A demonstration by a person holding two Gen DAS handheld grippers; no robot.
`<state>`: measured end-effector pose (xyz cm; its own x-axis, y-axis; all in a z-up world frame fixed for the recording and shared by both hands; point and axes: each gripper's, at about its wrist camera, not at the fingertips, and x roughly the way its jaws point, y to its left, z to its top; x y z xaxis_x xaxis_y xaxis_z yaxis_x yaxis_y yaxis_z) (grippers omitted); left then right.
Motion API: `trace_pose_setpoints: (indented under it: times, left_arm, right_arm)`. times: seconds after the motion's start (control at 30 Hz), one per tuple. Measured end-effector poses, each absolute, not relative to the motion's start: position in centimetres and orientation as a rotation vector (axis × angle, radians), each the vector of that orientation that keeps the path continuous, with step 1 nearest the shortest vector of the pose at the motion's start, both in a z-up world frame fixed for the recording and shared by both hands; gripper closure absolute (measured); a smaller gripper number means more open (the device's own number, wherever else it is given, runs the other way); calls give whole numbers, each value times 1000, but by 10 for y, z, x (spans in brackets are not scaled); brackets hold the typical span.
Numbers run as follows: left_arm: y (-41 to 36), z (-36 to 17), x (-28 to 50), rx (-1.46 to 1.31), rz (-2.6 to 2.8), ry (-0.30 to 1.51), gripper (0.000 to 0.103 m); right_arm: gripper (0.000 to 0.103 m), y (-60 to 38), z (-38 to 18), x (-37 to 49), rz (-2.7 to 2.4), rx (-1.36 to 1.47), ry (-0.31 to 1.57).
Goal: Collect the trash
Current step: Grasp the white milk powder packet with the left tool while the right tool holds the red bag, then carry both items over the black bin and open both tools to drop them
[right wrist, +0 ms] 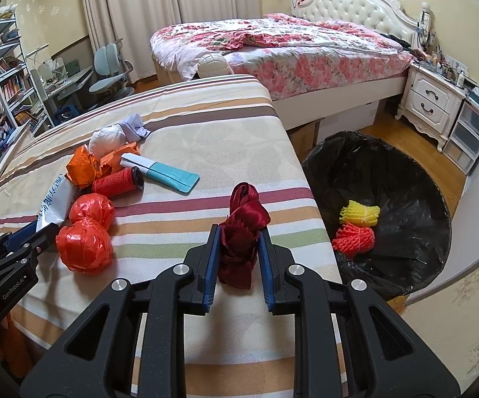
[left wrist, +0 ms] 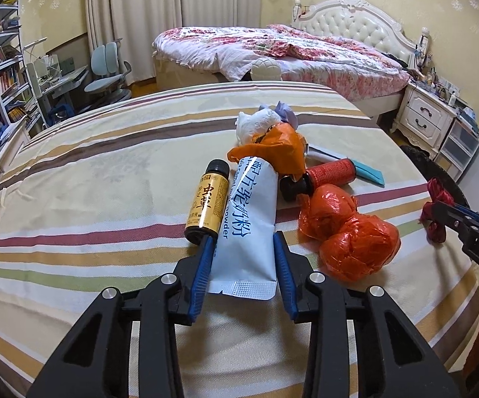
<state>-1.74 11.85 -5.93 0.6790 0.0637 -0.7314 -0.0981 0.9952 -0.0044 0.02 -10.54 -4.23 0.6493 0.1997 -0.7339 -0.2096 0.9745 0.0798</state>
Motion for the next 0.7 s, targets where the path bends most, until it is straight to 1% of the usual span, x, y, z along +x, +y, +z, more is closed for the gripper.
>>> trace_pose_setpoints:
  times: [0.3, 0.5, 0.7]
  left_arm:
    - [119, -46, -28, -48, 85, 777, 66]
    - [110, -20, -35, -50, 59, 695, 67]
    - [85, 4, -25, -42, -3, 625, 67]
  right_arm:
    - [81, -103, -38, -5, 234, -20, 818]
    - [81, -112, -24, -8, 216, -13, 780]
    - [81, -133, -6, -6, 168, -8, 731]
